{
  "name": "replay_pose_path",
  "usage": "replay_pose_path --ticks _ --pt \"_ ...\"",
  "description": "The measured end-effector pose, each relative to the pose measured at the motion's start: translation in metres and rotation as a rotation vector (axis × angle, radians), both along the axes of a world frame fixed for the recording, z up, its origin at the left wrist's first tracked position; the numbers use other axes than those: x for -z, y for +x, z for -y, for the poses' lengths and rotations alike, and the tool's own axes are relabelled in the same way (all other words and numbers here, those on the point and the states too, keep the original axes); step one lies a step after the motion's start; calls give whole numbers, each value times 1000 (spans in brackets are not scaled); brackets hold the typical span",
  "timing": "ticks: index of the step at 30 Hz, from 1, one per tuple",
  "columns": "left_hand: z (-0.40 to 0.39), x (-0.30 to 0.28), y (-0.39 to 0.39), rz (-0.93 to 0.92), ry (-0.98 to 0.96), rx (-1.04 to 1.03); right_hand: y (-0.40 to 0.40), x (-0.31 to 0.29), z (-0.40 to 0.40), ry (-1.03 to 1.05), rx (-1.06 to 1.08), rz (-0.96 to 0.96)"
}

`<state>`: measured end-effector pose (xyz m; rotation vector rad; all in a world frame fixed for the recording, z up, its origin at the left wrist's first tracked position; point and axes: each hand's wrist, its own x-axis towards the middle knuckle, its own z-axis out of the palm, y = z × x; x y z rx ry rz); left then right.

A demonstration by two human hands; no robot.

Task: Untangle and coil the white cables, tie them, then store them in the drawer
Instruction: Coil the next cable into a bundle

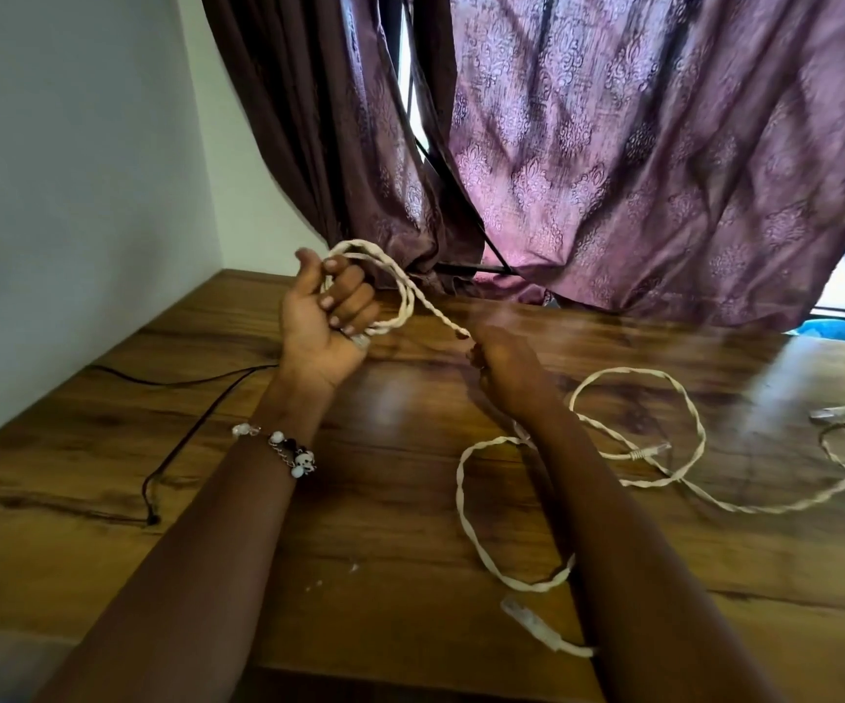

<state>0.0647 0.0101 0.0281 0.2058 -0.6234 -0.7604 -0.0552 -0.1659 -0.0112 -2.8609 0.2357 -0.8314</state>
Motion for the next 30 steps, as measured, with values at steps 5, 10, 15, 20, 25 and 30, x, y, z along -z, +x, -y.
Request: replay_pose_path --ticks 5,10,15,20,25,30 --pt "-8 -5 3 -96 -92 -138 -1 -11 -14 -405 65 -247" --pt "4 -8 -5 53 243 -475 5 -18 -38 -560 -77 -280" --pt "22 11 -6 549 756 -657 9 -30 -49 -441 -311 78" --pt "22 21 -12 888 913 -595 -11 -39 -33 -264 -186 274" --pt "19 14 -25 1280 978 -682 -11 -39 -27 -490 -48 275" --pt "13 7 -26 1244 932 -471 -14 -35 -10 -532 263 303"
